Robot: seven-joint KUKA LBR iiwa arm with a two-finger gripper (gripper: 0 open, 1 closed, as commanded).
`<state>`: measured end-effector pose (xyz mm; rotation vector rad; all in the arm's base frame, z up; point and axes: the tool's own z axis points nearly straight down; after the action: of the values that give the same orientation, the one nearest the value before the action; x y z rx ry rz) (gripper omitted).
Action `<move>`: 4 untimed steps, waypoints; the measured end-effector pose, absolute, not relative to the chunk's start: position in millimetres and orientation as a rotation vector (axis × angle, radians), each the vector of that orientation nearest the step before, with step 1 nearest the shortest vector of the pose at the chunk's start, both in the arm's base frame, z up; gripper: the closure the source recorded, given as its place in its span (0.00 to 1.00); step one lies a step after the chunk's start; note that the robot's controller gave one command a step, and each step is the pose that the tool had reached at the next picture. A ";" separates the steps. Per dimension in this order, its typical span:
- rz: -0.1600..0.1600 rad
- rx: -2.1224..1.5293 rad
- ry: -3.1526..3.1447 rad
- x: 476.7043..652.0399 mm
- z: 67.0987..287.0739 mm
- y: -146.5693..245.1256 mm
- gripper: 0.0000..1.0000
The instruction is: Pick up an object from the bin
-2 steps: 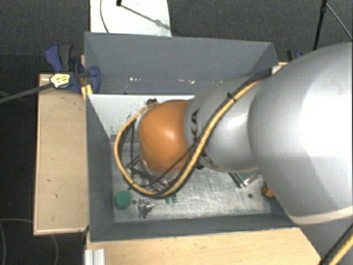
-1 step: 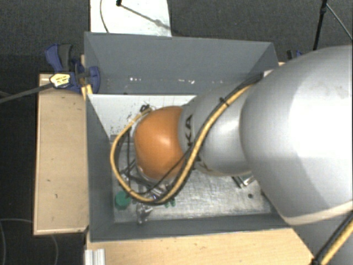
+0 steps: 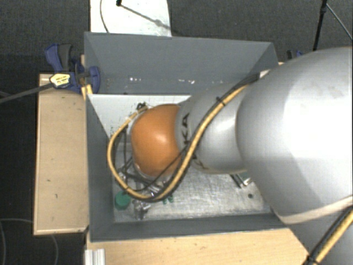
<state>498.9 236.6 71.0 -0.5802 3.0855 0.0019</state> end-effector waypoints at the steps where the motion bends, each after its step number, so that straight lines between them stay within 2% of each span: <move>1: 0.002 -0.508 3.099 487.7 70.8 233.9 1.00; 2: 0.002 -0.507 3.099 487.9 70.8 234.0 1.00; 3: 0.000 -0.505 3.101 495.2 100.0 242.9 1.00; 4: 0.002 -0.503 3.099 493.1 203.3 227.1 1.00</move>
Offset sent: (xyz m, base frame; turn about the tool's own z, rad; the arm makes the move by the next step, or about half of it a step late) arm 0.0000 0.0000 0.0000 0.0000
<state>493.1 227.1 203.3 -0.5031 3.0990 0.0017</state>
